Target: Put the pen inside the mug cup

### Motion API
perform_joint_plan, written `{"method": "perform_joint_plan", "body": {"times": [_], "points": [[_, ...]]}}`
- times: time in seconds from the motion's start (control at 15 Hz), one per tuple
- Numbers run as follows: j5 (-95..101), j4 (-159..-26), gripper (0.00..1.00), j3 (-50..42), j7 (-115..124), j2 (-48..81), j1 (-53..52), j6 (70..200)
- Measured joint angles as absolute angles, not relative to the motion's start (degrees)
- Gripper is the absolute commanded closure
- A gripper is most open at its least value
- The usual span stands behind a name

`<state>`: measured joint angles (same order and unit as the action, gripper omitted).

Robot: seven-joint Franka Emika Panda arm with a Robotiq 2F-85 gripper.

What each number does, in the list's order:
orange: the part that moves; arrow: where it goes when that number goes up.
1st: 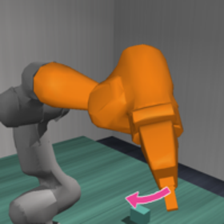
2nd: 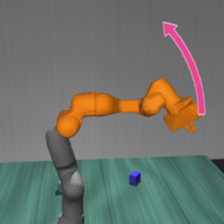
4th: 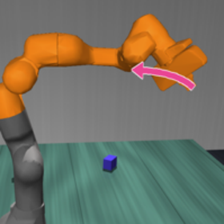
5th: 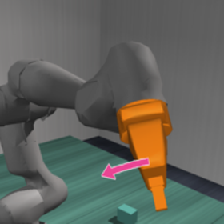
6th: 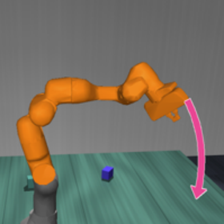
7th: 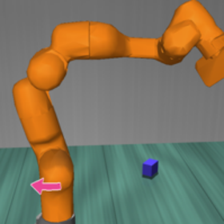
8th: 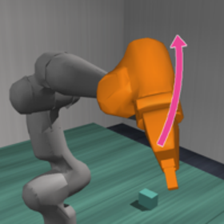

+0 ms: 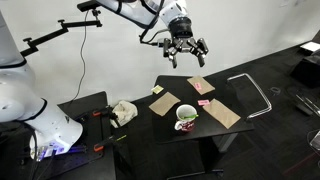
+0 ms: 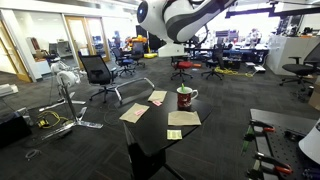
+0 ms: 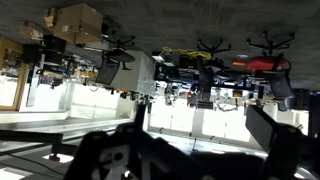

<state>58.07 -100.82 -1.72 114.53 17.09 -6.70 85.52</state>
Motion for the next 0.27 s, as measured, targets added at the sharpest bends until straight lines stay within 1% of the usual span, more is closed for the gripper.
{"method": "perform_joint_plan", "body": {"times": [0.27], "points": [[58.07,-101.65,0.0,-1.48,114.51,16.59,-6.67,85.52]]}}
